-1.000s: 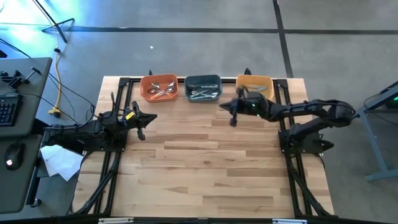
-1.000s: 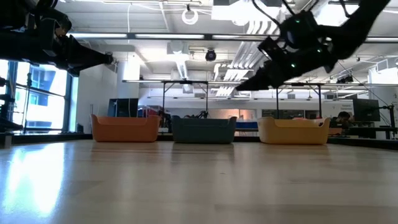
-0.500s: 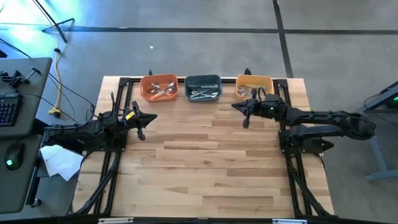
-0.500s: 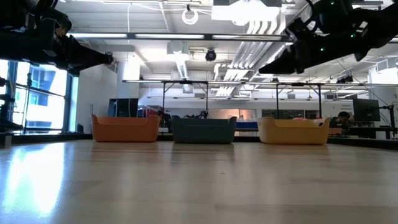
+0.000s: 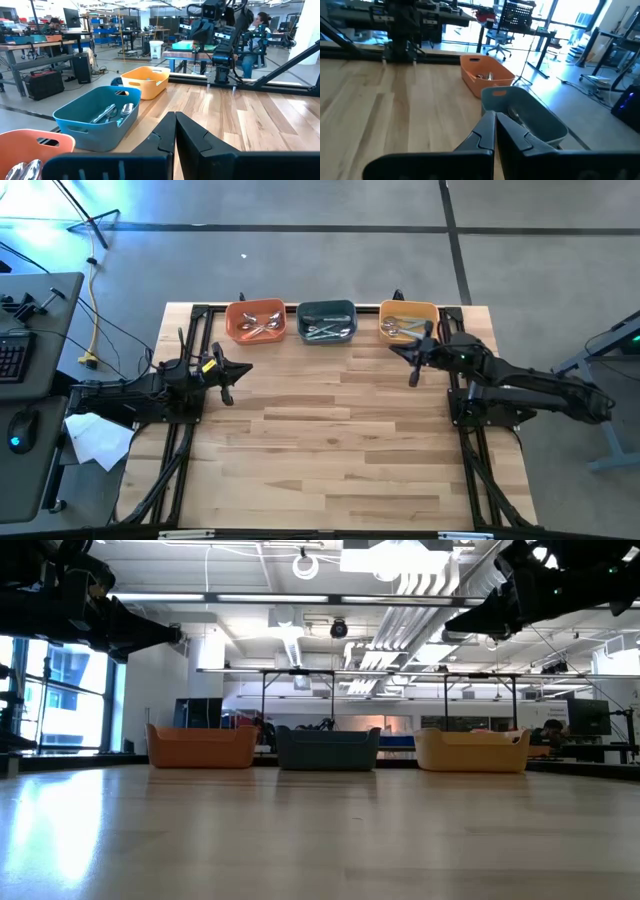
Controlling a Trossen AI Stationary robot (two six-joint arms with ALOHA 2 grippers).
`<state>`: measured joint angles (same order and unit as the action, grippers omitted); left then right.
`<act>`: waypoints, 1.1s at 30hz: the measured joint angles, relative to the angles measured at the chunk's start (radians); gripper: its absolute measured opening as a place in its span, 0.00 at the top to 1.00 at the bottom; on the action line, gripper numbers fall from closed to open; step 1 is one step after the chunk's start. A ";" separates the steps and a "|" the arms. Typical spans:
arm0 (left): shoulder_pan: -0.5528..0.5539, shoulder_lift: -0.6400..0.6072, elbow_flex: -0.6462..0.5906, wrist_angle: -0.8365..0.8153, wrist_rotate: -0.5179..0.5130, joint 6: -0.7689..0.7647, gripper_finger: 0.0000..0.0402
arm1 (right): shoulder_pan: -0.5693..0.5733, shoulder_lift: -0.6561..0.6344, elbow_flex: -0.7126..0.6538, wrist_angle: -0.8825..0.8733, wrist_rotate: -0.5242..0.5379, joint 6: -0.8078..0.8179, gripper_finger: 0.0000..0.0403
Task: Sort silverware by color (type)
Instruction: Return to Home Position
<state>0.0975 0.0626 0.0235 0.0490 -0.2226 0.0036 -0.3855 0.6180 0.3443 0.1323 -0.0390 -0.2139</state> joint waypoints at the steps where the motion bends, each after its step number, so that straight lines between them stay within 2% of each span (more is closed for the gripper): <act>1: 0.000 0.000 0.000 0.000 0.000 0.000 0.99 | 0.000 -0.013 0.000 -0.011 -0.006 0.007 1.00; 11: 0.000 0.000 0.000 0.000 0.000 0.000 0.99 | 0.000 -0.045 -0.004 -0.033 -0.006 0.034 1.00; 15: 0.000 0.000 0.000 0.000 0.000 0.000 0.99 | 0.000 -0.087 -0.120 0.102 0.004 0.034 1.00; 18: 0.000 0.000 0.000 0.000 0.000 0.000 0.99 | 0.000 -0.166 -0.205 0.158 0.004 0.035 1.00; 22: 0.000 0.000 0.000 0.000 0.000 0.000 0.99 | 0.000 -0.312 -0.267 0.097 0.001 0.062 1.00; 30: 0.000 0.000 0.000 0.000 0.000 0.000 0.99 | 0.000 -0.595 -0.274 -0.106 0.004 0.077 1.00; 33: 0.000 0.000 0.000 0.000 0.000 0.000 0.99 | 0.000 -0.617 -0.275 -0.150 0.022 0.070 1.00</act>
<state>0.0975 0.0624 0.0235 0.0490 -0.2226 0.0036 -0.3859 0.0007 0.0697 -0.0181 -0.0173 -0.1435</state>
